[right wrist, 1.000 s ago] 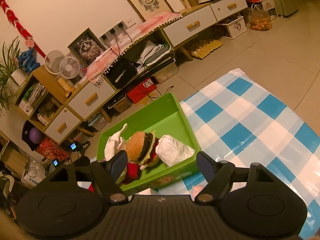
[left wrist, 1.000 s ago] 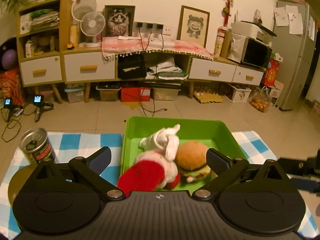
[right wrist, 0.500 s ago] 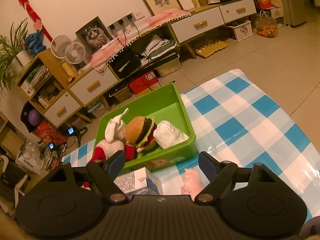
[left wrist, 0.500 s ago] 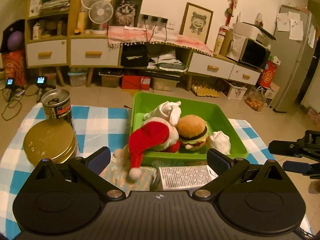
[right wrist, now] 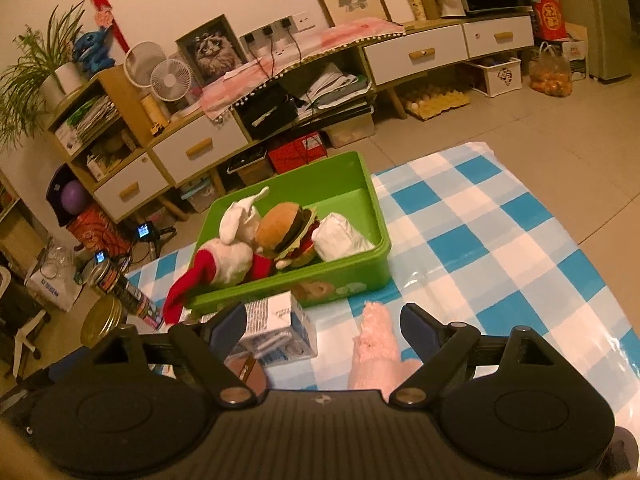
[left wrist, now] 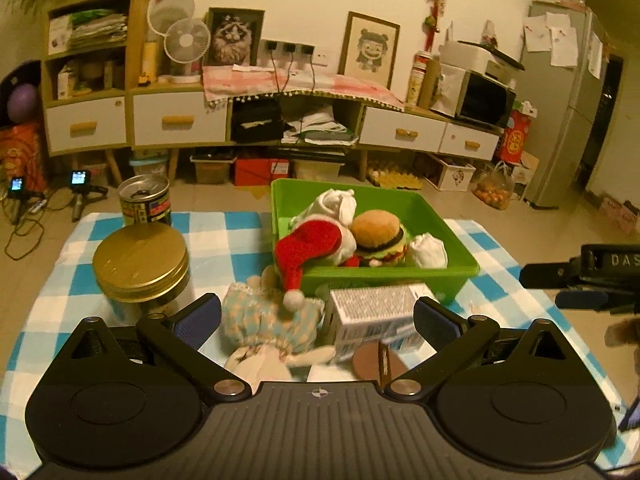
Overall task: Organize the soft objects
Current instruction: 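Move both open tools from the bin back over the pile, then grasp the grey-green towel with the left tool while the right tool grasps the pink plush rabbit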
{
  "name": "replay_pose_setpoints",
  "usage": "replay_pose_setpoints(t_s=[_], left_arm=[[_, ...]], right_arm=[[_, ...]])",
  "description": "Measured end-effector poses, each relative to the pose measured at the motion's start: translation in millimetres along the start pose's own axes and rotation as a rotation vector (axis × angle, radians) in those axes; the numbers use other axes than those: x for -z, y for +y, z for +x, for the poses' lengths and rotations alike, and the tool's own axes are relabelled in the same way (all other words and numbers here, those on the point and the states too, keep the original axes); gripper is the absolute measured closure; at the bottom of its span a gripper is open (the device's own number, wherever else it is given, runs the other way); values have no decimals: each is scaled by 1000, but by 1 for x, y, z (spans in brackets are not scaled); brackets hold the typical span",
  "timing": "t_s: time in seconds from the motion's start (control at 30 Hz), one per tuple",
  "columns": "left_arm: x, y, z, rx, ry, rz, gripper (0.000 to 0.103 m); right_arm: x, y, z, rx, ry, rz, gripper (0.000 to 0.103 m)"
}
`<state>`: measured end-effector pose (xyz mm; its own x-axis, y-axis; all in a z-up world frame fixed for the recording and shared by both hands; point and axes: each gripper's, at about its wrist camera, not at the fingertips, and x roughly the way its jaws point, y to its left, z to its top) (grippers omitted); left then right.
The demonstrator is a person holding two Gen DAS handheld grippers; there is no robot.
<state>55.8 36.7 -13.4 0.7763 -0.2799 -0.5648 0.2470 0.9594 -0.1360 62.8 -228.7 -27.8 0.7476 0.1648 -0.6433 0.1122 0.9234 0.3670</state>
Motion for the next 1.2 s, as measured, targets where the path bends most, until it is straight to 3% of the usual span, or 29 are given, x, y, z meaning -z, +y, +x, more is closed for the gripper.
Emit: replay_pose_setpoints(t_s=[0.5, 0.67, 0.83, 0.97, 1.2], left_arm=[[40, 28, -21, -7, 12, 55, 5], [52, 35, -25, -8, 16, 61, 5], [73, 36, -20, -7, 45, 23, 5], [96, 30, -12, -55, 74, 19, 5], [115, 37, -1, -123, 120, -91, 5]], right_arm=[[51, 9, -5, -11, 53, -159, 34], [65, 5, -6, -1, 29, -208, 34], [75, -5, -10, 26, -26, -200, 32], [85, -15, -9, 77, -69, -180, 28], [105, -18, 10, 132, -31, -239, 28]])
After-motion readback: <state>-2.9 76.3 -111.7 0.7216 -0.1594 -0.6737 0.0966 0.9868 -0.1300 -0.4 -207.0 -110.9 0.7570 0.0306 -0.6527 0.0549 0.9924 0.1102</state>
